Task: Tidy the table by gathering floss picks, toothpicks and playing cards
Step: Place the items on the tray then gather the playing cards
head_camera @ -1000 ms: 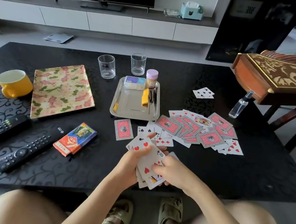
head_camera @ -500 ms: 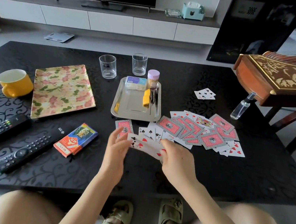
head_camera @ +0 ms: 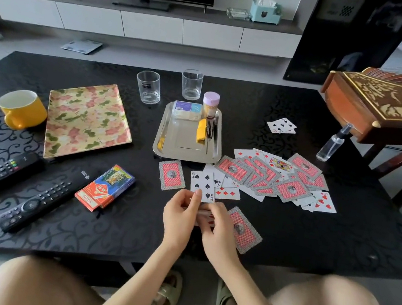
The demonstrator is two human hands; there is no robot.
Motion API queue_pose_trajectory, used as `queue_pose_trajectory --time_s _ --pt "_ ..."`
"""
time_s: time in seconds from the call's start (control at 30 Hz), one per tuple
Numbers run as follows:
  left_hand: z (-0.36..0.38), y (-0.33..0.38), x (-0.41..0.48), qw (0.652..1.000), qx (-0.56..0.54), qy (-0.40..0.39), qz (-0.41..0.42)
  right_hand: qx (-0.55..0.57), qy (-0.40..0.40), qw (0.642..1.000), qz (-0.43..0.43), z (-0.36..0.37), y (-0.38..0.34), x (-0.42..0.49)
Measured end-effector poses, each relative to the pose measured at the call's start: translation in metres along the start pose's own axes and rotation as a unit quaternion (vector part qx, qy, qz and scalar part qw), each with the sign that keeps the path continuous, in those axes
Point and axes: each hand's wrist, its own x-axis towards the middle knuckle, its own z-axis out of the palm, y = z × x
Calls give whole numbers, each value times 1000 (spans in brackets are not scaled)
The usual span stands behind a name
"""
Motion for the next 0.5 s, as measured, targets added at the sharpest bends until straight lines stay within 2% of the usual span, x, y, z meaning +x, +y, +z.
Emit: queue_pose_trajectory --time_s 0.03,0.1,0.13,0.17,0.23,0.27,0.3,0.33,0.37,0.4,0.43,0.47,0.5 --pt "-3 1 2 1000 2 -22 -4 -22 -5 1000 -18 -1 3 1" --pt "-12 4 7 997 -7 -66 -27 -18 5 1000 10 -7 2 3" --pt "-16 6 9 994 -27 -92 -44 22 26 998 51 -11 -1 3" --pt "-19 9 9 987 -65 -130 -64 116 43 986 113 -16 -8 4" --pt "-21 13 5 959 -154 -212 -107 356 10 903 243 -18 -26 6" --pt "-20 17 1 947 -182 -234 -124 405 -15 872 274 -17 -31 5" --pt "-18 21 -2 942 -193 -239 -137 389 -34 877 280 -17 -33 2" --pt "-16 25 -4 941 -205 -226 -147 346 -35 897 273 -17 -35 -1" --pt "-15 26 -3 941 -226 -201 -154 270 -10 932 240 -19 -33 -4" --pt "-16 27 0 939 -253 -171 -159 140 32 974 177 -25 -26 -6" --pt "-18 27 4 935 -279 -140 -166 -33 72 992 99 -34 -16 -7" --pt "-21 26 9 931 -298 -109 -180 -184 67 980 37 -43 -3 -9" --pt "-24 26 15 926 -309 -83 -201 -286 13 958 7 -51 9 -11"
